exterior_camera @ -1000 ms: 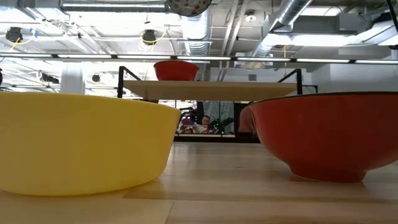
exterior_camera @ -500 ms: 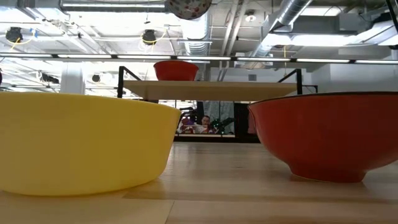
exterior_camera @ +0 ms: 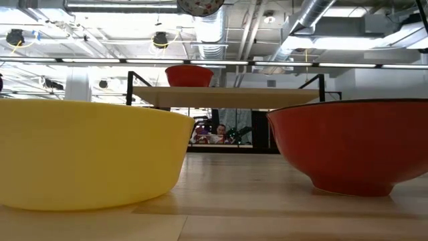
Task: Pick & Place Mini bowls
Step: Stack the right white patterned bowl on the white patterned bowl on the shelf
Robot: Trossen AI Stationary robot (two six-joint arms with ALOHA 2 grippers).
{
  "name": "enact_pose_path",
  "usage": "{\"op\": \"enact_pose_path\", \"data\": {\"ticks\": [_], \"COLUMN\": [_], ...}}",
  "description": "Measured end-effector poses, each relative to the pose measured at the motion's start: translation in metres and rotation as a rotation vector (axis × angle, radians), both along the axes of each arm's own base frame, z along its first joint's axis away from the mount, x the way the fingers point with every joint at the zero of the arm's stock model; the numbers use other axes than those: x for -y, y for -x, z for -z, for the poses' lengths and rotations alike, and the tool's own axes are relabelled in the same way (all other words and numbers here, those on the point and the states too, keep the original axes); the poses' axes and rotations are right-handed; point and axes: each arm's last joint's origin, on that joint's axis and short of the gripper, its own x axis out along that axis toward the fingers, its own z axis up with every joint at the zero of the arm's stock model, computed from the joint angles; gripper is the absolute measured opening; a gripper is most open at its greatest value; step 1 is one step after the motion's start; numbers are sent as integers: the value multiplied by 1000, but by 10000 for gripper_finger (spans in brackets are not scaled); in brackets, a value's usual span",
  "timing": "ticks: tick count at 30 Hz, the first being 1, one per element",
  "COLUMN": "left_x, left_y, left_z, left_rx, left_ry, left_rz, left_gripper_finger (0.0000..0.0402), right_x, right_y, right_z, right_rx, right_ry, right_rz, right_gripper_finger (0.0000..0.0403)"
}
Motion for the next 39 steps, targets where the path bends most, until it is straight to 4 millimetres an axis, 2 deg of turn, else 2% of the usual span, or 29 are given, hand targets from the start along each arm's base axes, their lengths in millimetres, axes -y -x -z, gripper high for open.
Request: {"op": "enact_pose_path", "data": {"ticks": [15, 19, 24, 30, 34, 39], "left_x": [-14, -15, -16, -17, -17, -16], "left_y": [-8, -11, -14, -14, -14, -14], "left_z": [5, 8, 8, 9, 9, 10], "left_rx": [-2, -14, 8, 11, 6, -9], "left_ry": [4, 3, 20, 31, 30, 19], "left_rz": [39, 44, 39, 47, 49, 59], "left_gripper_finger": [116, 91, 36, 31, 22, 12], "right_x": [-5, -10, -12, -15, -16, -25], "right_y": [1, 0, -1, -1, -1, -1], "right_z": [1, 1, 3, 4, 5, 5], "right_rx": [-6, -2, 15, 5, -3, -31], "right_ry": [-5, 4, -5, -7, -2, 11], "right_rz": [2, -38, -46, -44, -51, -78], "right_gripper_finger": [0, 0, 1, 2, 23, 77]}}
